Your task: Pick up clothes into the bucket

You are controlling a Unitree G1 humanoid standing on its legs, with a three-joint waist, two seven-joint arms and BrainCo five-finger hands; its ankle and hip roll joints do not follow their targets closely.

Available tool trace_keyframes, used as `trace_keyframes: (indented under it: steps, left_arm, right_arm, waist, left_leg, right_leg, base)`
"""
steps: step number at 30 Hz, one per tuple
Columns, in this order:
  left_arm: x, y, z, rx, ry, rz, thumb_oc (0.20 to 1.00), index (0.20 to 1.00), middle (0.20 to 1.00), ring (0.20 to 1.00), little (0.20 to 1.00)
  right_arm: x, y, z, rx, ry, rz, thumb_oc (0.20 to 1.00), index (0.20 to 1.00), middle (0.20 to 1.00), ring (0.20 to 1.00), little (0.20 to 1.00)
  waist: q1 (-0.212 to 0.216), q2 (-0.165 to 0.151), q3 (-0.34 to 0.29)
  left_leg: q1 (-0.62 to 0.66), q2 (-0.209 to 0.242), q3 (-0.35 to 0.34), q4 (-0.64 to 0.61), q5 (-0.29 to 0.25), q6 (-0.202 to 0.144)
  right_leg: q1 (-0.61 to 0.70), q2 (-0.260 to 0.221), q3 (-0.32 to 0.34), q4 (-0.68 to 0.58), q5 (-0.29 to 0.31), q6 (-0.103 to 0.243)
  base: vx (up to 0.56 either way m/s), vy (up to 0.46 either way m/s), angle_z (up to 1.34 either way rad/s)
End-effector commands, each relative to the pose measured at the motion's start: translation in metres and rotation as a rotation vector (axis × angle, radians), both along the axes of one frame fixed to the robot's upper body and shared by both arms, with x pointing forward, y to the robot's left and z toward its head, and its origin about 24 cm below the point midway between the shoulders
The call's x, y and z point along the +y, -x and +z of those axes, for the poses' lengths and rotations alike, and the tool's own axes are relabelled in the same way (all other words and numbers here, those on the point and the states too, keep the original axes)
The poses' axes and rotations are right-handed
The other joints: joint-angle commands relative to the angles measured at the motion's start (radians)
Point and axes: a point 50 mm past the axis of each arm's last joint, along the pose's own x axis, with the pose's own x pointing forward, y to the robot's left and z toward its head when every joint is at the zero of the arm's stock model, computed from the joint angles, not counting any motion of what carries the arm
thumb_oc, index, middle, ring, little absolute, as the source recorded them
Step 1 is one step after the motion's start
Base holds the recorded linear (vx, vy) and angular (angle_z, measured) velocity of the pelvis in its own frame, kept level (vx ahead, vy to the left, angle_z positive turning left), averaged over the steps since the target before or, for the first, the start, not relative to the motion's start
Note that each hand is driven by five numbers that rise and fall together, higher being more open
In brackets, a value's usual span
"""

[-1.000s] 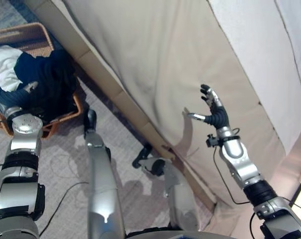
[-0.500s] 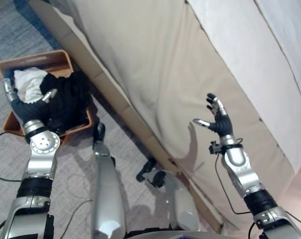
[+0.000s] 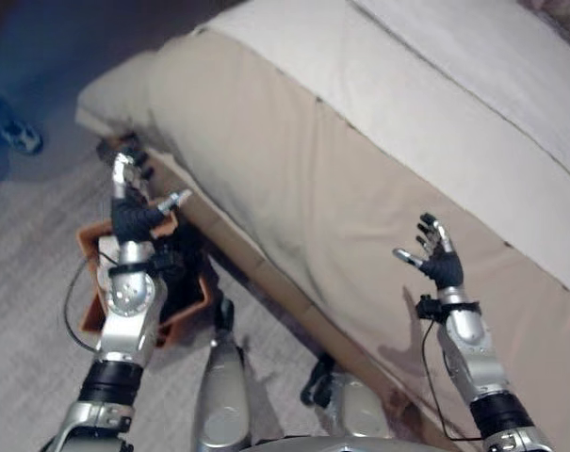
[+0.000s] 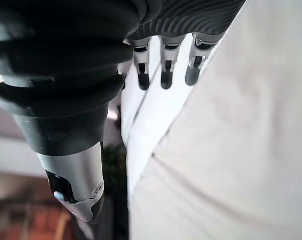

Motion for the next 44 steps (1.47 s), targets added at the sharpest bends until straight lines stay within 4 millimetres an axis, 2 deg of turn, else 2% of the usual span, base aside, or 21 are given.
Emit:
trace_keyframes:
  steps: [1,2,3,7,10,11,15,19,21,22,23,25,27,29,31,33,37,39,40,41,44]
  left_arm:
    - [-0.013,0.004,-0.016,0.045,0.046,-0.144,1.0,1.0,1.0,1.0,1.0]
    - [-0.018,0.01,-0.034,0.122,0.042,-0.179,1.0,1.0,1.0,1.0,1.0]
    - [-0.018,0.01,-0.034,0.122,0.041,-0.179,1.0,1.0,1.0,1.0,1.0]
    - [-0.027,0.027,-0.067,0.256,0.075,-0.216,1.0,1.0,1.0,1.0,1.0]
    - [-0.03,0.04,-0.088,0.347,0.089,-0.215,1.0,1.0,1.0,1.0,1.0]
    - [-0.03,0.048,-0.099,0.391,0.118,-0.213,1.0,1.0,1.0,1.0,1.0]
    - [-0.031,0.05,-0.101,0.402,0.129,-0.222,1.0,1.0,1.0,1.0,1.0]
    - [-0.031,0.047,-0.099,0.397,0.116,-0.226,1.0,1.0,1.0,1.0,1.0]
    - [-0.031,0.046,-0.099,0.393,0.142,-0.222,1.0,1.0,1.0,1.0,1.0]
    - [-0.03,0.045,-0.099,0.39,0.15,-0.217,1.0,1.0,1.0,1.0,1.0]
    - [-0.03,0.045,-0.098,0.382,0.159,-0.209,1.0,1.0,1.0,1.0,1.0]
    - [-0.033,0.042,-0.097,0.369,0.194,-0.197,1.0,1.0,1.0,1.0,1.0]
    - [-0.033,0.043,-0.098,0.373,0.21,-0.183,1.0,1.0,1.0,1.0,1.0]
    - [-0.035,0.043,-0.099,0.376,0.205,-0.19,1.0,1.0,1.0,1.0,1.0]
    - [-0.035,0.045,-0.102,0.394,0.181,-0.194,1.0,1.0,1.0,1.0,1.0]
    - [-0.033,0.052,-0.106,0.413,0.177,-0.196,1.0,1.0,1.0,1.0,1.0]
    - [-0.029,0.055,-0.106,0.419,0.164,-0.199,1.0,1.0,1.0,1.0,1.0]
    - [-0.025,0.057,-0.106,0.419,0.153,-0.185,1.0,1.0,1.0,1.0,1.0]
    - [-0.023,0.056,-0.104,0.412,0.15,-0.177,1.0,1.0,1.0,1.0,1.0]
    - [-0.021,0.055,-0.103,0.408,0.148,-0.172,1.0,1.0,1.0,1.0,1.0]
    - [-0.023,0.055,-0.103,0.405,0.14,-0.167,1.0,1.0,1.0,1.0,1.0]
  right_arm:
    - [-0.008,0.003,0.004,-0.046,-0.075,-0.026,1.0,1.0,1.0,1.0,1.0]
    - [-0.007,0.008,-0.002,-0.03,-0.104,-0.028,1.0,1.0,1.0,1.0,1.0]
    - [-0.007,0.008,-0.002,-0.03,-0.104,-0.028,1.0,1.0,1.0,1.0,1.0]
    - [-0.001,0.016,-0.012,-0.002,-0.139,-0.051,1.0,1.0,1.0,1.0,1.0]
    - [0.006,0.027,-0.028,0.05,-0.218,-0.062,1.0,1.0,1.0,1.0,1.0]
    - [0.008,0.037,-0.04,0.097,-0.25,-0.062,1.0,1.0,1.0,1.0,1.0]
    - [0.007,0.047,-0.044,0.131,-0.234,-0.045,1.0,1.0,1.0,1.0,1.0]
    - [0.0,0.05,-0.04,0.128,-0.187,-0.035,1.0,1.0,1.0,1.0,1.0]
    - [0.001,0.046,-0.038,0.125,-0.164,-0.01,1.0,1.0,1.0,1.0,1.0]
    - [0.001,0.042,-0.034,0.113,-0.143,0.007,1.0,1.0,1.0,1.0,1.0]
    - [0.003,0.037,-0.029,0.098,-0.117,0.031,1.0,1.0,1.0,1.0,1.0]
    - [0.01,0.029,-0.023,0.083,-0.081,0.076,1.0,1.0,1.0,1.0,1.0]
    - [0.016,0.023,-0.02,0.072,-0.085,0.101,1.0,1.0,1.0,1.0,1.0]
    - [0.02,0.019,-0.018,0.064,-0.074,0.126,1.0,1.0,1.0,1.0,1.0]
    - [0.024,0.021,-0.02,0.073,-0.083,0.134,1.0,1.0,1.0,1.0,1.0]
    - [0.027,0.025,-0.026,0.094,-0.118,0.124,1.0,1.0,1.0,1.0,1.0]
    - [0.032,0.026,-0.029,0.104,-0.136,0.133,1.0,1.0,1.0,1.0,1.0]
    - [0.04,0.024,-0.029,0.098,-0.144,0.159,1.0,1.0,1.0,1.0,1.0]
    - [0.044,0.022,-0.027,0.094,-0.141,0.177,1.0,1.0,1.0,1.0,1.0]
    - [0.047,0.021,-0.026,0.09,-0.142,0.191,1.0,1.0,1.0,1.0,1.0]
    - [0.052,0.023,-0.03,0.108,-0.147,0.219,1.0,1.0,1.0,1.0,1.0]
  waist:
    - [-0.051,0.001,-0.111]
    - [-0.075,0.011,-0.144]
    - [-0.075,0.009,-0.146]
    - [-0.118,0.027,-0.2]
    - [-0.15,0.039,-0.223]
    - [-0.171,0.048,-0.234]
    - [-0.202,0.06,-0.247]
    - [-0.232,0.073,-0.251]
    - [-0.227,0.077,-0.252]
    - [-0.217,0.079,-0.246]
    - [-0.205,0.079,-0.24]
    - [-0.164,0.079,-0.235]
    - [-0.15,0.077,-0.239]
    - [-0.142,0.083,-0.234]
    - [-0.153,0.095,-0.233]
    - [-0.158,0.106,-0.234]
    - [-0.152,0.106,-0.222]
    - [-0.14,0.109,-0.208]
    - [-0.128,0.109,-0.198]
    - [-0.12,0.105,-0.192]
    - [-0.118,0.099,-0.203]
  left_leg:
    - [0.084,0.043,0.039,-0.008,-0.07,0.012]
    - [0.132,0.046,0.075,-0.031,-0.071,0.007]
    - [0.131,0.044,0.076,-0.035,-0.066,0.008]
    - [0.221,0.059,0.157,-0.077,-0.071,0.001]
    - [0.287,0.077,0.211,-0.092,-0.079,-0.005]
    - [0.313,0.088,0.234,-0.095,-0.078,-0.01]
    - [0.338,0.106,0.251,-0.102,-0.068,-0.018]
    - [0.356,0.146,0.258,-0.067,-0.066,-0.032]
    - [0.358,0.171,0.234,0.016,-0.063,-0.038]
    - [0.353,0.174,0.2,0.061,-0.053,-0.041]
    - [0.351,0.163,0.148,0.087,-0.046,-0.041]
    - [0.339,0.083,-0.011,0.043,-0.048,-0.041]
    - [0.335,0.042,-0.083,-0.051,-0.091,-0.028]
    - [0.31,-0.001,-0.135,-0.062,-0.094,-0.025]
    - [0.334,-0.002,-0.087,-0.084,-0.104,-0.01]
    - [0.359,-0.029,-0.054,-0.113,-0.111,0.012]
    - [0.367,-0.055,-0.026,-0.108,-0.124,0.035]
    - [0.373,-0.053,-0.006,-0.106,-0.129,0.046]
    - [0.371,-0.049,0.005,-0.101,-0.132,0.05]
    - [0.367,-0.052,0.011,-0.094,-0.137,0.052]
    - [0.366,-0.054,0.01,-0.103,-0.127,0.047]
  right_leg:
    - [-0.014,-0.032,0.045,-0.157,0.261,0.059]
    - [0.008,-0.02,0.076,-0.195,0.269,0.061]
    - [0.006,-0.022,0.076,-0.198,0.272,0.061]
    - [0.022,0.002,0.152,-0.255,0.291,0.064]
    - [0.032,0.024,0.207,-0.265,0.282,0.06]
    - [0.036,0.037,0.234,-0.257,0.271,0.055]
    - [0.033,0.051,0.257,-0.225,0.244,0.044]
    - [0.042,0.083,0.292,-0.178,0.197,0.019]
    - [0.052,0.113,0.323,-0.168,0.18,0.0]
    - [0.055,0.127,0.343,-0.16,0.174,-0.008]
    - [0.057,0.134,0.362,-0.152,0.171,-0.013]
    - [0.054,0.137,0.407,-0.149,0.175,-0.009]
    - [0.06,0.133,0.425,-0.167,0.176,0.0]
    - [0.06,0.129,0.434,-0.163,0.178,0.007]
    - [0.066,0.111,0.432,-0.16,0.174,0.022]
    - [0.068,0.076,0.441,-0.157,0.182,0.044]
    - [0.05,0.05,0.471,-0.12,0.2,0.061]
    - [0.029,0.046,0.443,-0.082,0.196,0.058]
    - [0.015,0.045,0.402,-0.053,0.197,0.054]
    - [0.014,0.037,0.363,-0.054,0.202,0.049]
    - [0.04,0.042,0.342,-0.118,0.204,0.045]
  base:
    - [0.09,0.013,-0.49]
    - [0.07,0.011,-0.6]
    - [0.07,0.001,-0.77]
    - [0.03,-0.018,-0.61]
    - [0.03,-0.043,-0.78]
    - [0.03,-0.059,-0.51]
    - [0.01,-0.074,-0.38]
    - [0.02,-0.112,-0.07]
    - [0.05,-0.138,-0.24]
    - [0.04,-0.097,-0.45]
    - [0.03,-0.018,-0.59]
    - [0.02,0.027,-0.85]
    - [0.03,0.031,-0.86]
    - [0.02,0.067,-0.39]
    - [0.05,0.148,-0.22]
    - [0.06,0.233,-0.28]
    - [0.03,0.142,-0.33]
    - [-0.02,0.062,-0.25]
    - [-0.05,0.014,-0.39]
    - [-0.05,-0.005,-0.39]
    - [0.0,-0.021,-0.32]
